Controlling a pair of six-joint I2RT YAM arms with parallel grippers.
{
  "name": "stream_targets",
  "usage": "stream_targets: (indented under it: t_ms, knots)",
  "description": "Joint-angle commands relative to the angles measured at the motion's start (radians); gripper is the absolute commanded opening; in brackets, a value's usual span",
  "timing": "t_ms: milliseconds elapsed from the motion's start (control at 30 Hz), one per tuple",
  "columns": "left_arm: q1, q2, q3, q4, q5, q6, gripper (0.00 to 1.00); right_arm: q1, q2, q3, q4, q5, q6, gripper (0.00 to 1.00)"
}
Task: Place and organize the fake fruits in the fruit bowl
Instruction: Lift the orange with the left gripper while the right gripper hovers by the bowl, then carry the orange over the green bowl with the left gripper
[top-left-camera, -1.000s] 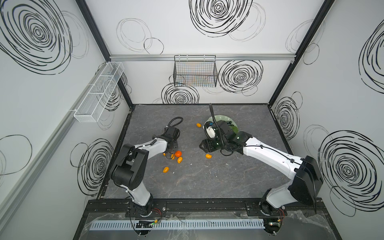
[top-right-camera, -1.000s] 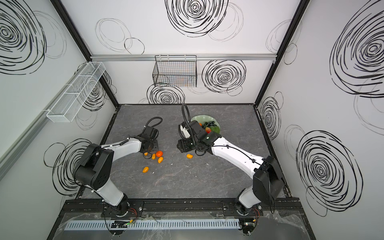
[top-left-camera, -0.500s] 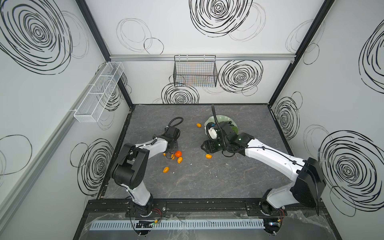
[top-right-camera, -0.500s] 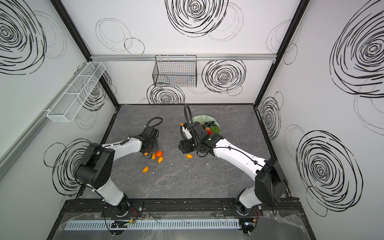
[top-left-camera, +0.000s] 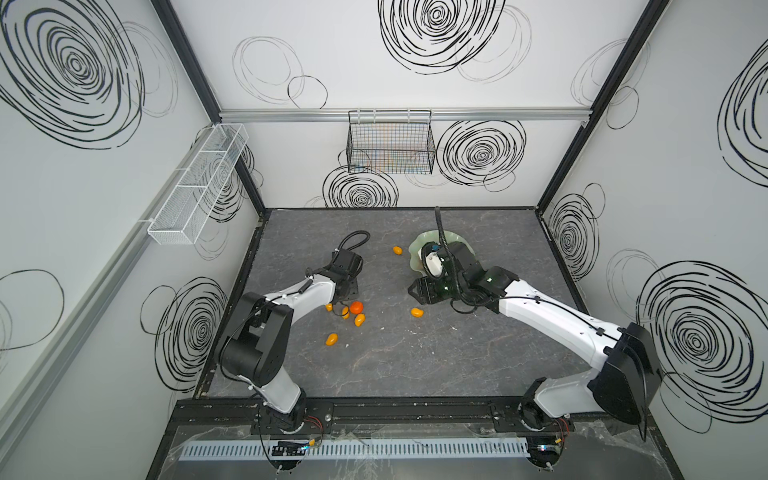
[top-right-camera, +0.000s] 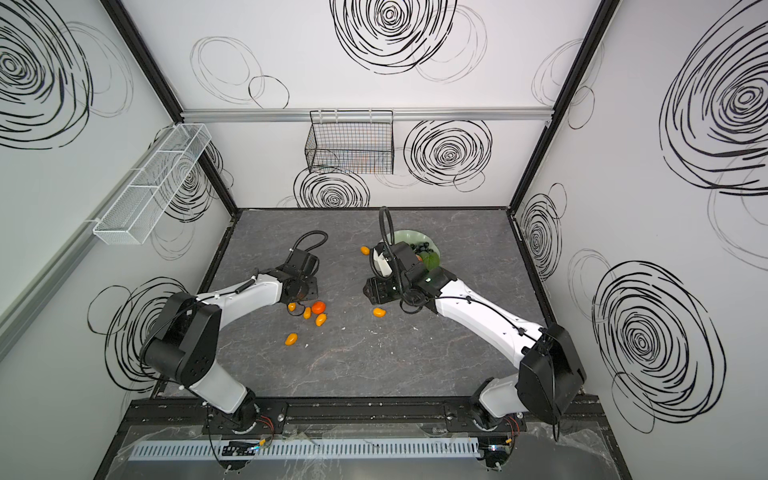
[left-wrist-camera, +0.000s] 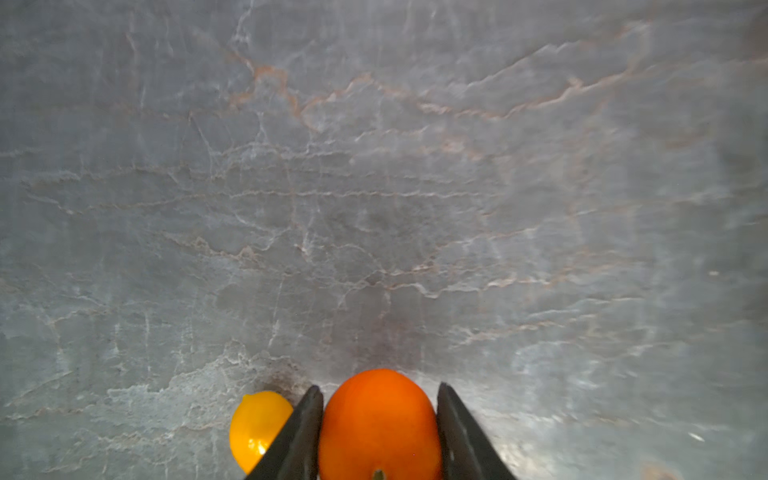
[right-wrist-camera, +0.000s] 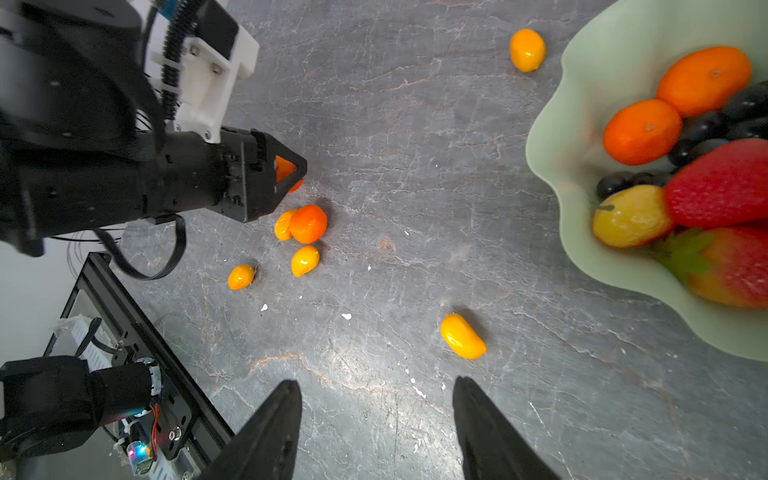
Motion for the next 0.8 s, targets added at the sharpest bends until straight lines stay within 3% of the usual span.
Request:
stream_targets:
  t_ms: [0,267,500,767]
  knots:
    - [-0.044,-0.057,0.053,-0.021,-0.015,-0.015,0.46,-0.039,-0.020,-0.025,0.055,-0.010,0.024,0.63]
    - [-0.171,-0.048,0.184,0.002,0.040,-0.015,0.47,-0.218,-0.071,-0.081,0.046,-0.046,0.025,0.63]
    - [-0.254,0.069,0.350,0.009,0.088,0.024,0.46,-0.383,-0.048,-0.036,0.012,-0.092,0.020,0.63]
    - [-0.291,0.241,0.530,0.033,0.118,0.033,0.44,-0.444,-0.048,-0.034,0.011,-0.125,0.042,0.63]
